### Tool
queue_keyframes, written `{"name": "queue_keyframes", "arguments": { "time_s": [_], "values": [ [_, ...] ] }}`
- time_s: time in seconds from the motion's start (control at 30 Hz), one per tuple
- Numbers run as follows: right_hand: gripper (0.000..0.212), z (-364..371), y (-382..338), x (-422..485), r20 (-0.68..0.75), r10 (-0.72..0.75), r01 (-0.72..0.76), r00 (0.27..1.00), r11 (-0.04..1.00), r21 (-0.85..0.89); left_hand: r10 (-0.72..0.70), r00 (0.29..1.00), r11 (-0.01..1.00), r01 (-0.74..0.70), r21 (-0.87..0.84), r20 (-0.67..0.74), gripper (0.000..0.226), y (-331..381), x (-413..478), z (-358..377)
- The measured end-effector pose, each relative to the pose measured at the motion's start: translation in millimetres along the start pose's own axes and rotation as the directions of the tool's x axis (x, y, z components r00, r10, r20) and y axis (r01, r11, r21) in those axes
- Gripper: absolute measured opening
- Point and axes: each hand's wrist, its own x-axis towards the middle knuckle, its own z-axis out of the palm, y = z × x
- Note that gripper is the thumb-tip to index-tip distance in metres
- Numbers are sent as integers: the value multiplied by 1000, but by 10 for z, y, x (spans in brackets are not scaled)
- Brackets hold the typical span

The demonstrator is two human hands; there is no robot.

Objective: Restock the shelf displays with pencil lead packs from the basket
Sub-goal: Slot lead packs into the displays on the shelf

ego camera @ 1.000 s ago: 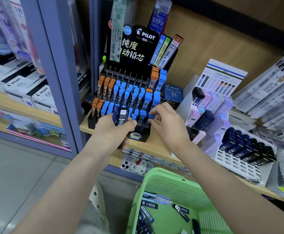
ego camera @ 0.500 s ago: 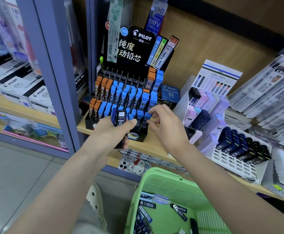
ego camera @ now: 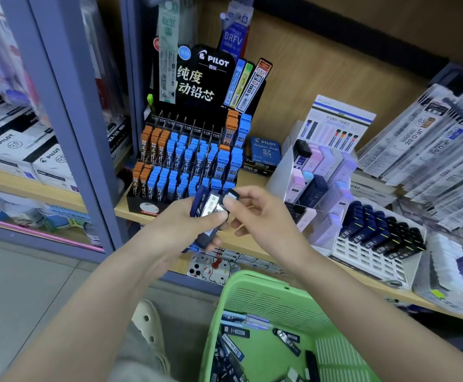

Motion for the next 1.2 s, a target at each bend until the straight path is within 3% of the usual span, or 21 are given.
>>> {"name": "queue_keyframes", "arguments": {
  "time_s": [0.13,0.2,0.3,0.47,0.7,0.83,1.03,1.2],
  "values": [
    [4,-78,-10,3,-16,93,-90,996,986,142,-33,999,998,33,48,9,25,6,-10,51],
    [8,-123,-19,-18,-64,73,-58,995,977,203,-82,997,997,82,-1,6,33,20,0,65],
    [2,-204,-59,-90,-145,-46,79,988,970,231,-116,993,984,112,-142,-21,26,47,12,71],
    [11,-260,25,-326,-58,-177,182,982,980,83,-90,991,951,55,-305,-102,11,72,26,93],
    [41,-287,142,-684,-19,-231,224,973,959,-174,40,991,991,-56,-121,-125,11,11,21,258],
    [53,-333,188,-875,16,-57,59,998,976,-211,115,992,993,-113,27,-60,11,-10,6,379],
    [30,-523,299,-965,-102,80,-85,992,995,-46,179,981,972,-189,137,81,4,-15,-40,651],
    [8,-729,370,-1015,-150,154,-139,977,985,106,140,989,979,-147,144,58,2,-36,-9,893]
  ]
}}
